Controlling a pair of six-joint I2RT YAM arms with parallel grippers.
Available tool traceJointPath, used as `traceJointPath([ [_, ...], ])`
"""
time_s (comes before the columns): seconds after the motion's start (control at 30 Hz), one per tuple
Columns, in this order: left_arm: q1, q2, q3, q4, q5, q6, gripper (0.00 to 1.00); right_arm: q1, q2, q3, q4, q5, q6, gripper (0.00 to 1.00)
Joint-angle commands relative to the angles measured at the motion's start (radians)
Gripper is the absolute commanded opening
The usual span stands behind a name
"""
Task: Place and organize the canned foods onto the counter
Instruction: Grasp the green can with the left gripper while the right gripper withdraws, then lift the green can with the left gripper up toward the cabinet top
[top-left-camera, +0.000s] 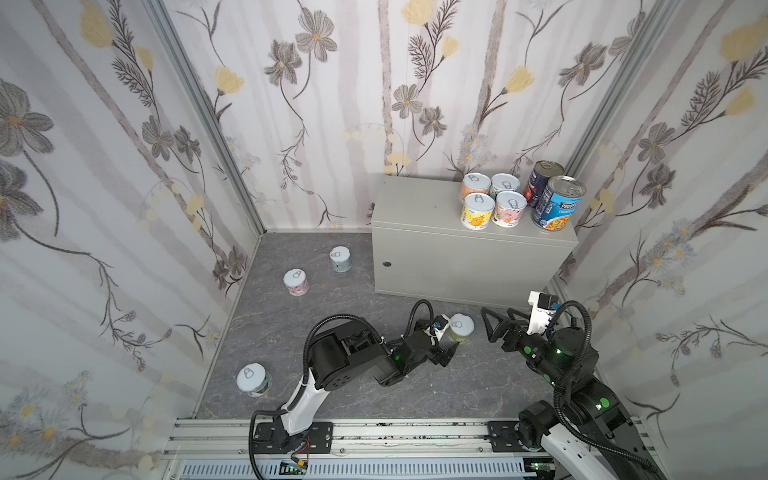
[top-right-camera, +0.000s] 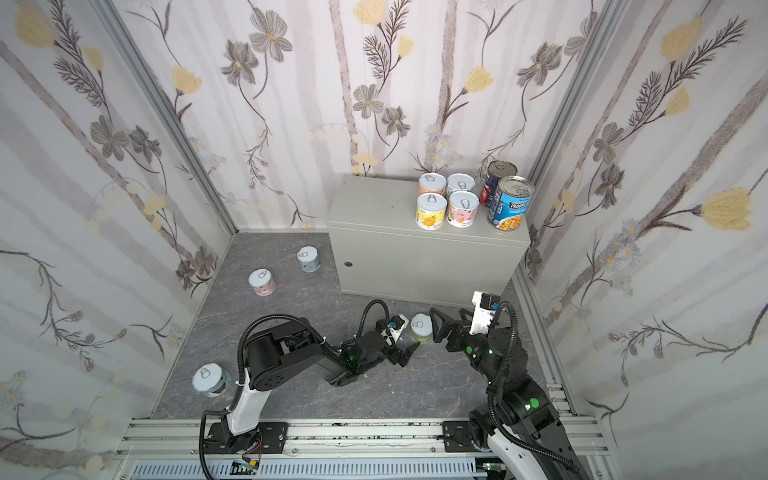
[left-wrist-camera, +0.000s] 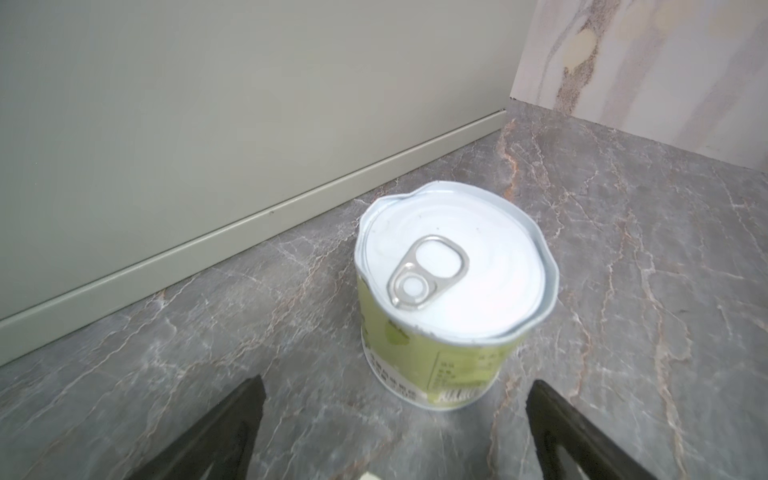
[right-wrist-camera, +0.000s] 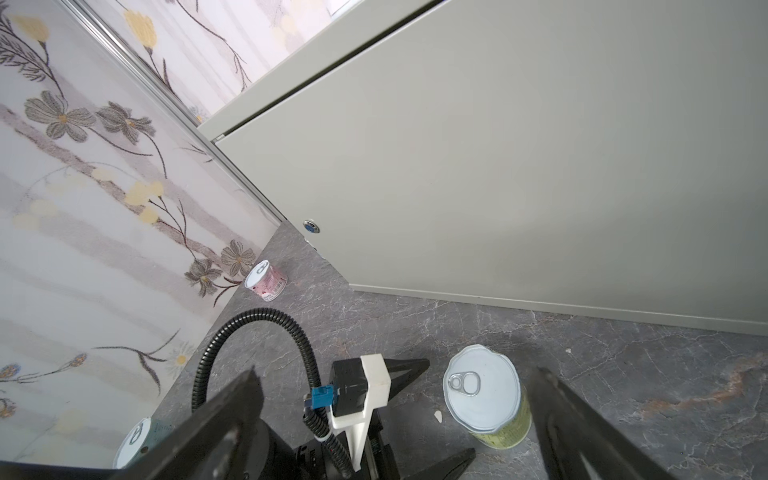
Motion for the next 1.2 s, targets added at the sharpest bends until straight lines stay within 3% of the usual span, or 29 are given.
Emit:
traceJointPath([
  [0.0,0.002,0.042,0.046,0.072,0.024,0.012,1.00,0.000,-0.008,0.013,-0.004,-0.006,-0.037,1.00],
  [0.9,0.014,0.265,0.329,0.078,0.077,-0.002,0.96,-0.001,-0.024,0.019,-0.030,0.007,-0.069,1.00],
  [1.17,0.015,0.262,0.337,0.077,0.074,-0.022,0.77,-0.001,-0.026,0.011,-0.027,0.025,-0.072,1.00],
])
